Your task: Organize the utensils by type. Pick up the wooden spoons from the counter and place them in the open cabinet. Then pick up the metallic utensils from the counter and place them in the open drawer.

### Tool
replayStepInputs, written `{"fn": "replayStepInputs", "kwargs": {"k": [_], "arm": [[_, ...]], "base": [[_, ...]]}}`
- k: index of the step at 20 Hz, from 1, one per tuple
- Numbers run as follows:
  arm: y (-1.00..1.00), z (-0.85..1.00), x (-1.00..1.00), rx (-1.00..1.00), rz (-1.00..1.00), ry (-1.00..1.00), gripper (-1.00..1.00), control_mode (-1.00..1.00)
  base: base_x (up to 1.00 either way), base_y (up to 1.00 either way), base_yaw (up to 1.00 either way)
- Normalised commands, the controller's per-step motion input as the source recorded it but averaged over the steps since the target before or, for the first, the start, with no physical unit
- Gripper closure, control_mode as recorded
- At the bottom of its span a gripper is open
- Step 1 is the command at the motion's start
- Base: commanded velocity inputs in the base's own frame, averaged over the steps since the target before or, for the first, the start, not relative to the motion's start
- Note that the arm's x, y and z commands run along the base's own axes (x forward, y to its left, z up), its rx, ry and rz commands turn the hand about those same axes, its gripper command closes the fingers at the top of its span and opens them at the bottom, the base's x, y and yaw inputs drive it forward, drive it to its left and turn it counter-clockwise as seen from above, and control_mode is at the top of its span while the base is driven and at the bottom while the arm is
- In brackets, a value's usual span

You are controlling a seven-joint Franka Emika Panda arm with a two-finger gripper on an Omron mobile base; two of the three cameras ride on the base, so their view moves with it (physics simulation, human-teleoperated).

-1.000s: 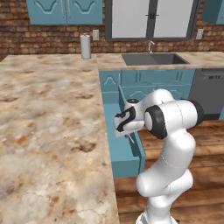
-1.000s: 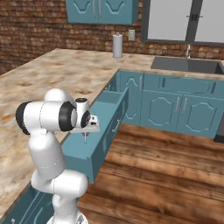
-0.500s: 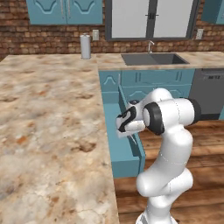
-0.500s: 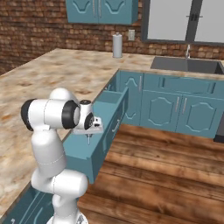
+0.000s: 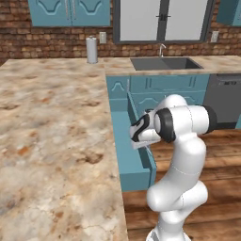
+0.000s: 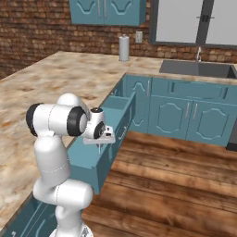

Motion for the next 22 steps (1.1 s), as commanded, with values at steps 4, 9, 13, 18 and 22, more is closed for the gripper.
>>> {"fn": "replayStepInputs", "kwargs": {"k": [4,9,13,18,22], "arm": [[-0.27,-0.14,0.00,0.00,0.00,0.00,1.00,-1.00],[-0.08,-0.28,0.10,0.00,0.00,0.00,1.00,-1.00],[-0.04,-0.36,0.09,0.00,0.00,0.00,1.00,-1.00],[-0.30,-0.33,0.00,0.00,-0.02,0.08,1.00,-1.00],[-0.49,-0.50,0.03,-0.04,-0.03,0.09,1.00,-1.00]], "base": [[0.00,0.00,0.00],[0.00,0.00,0.00],[0.00,0.00,0.00],[0.00,0.00,0.00],[0.00,0.00,0.00]]}}
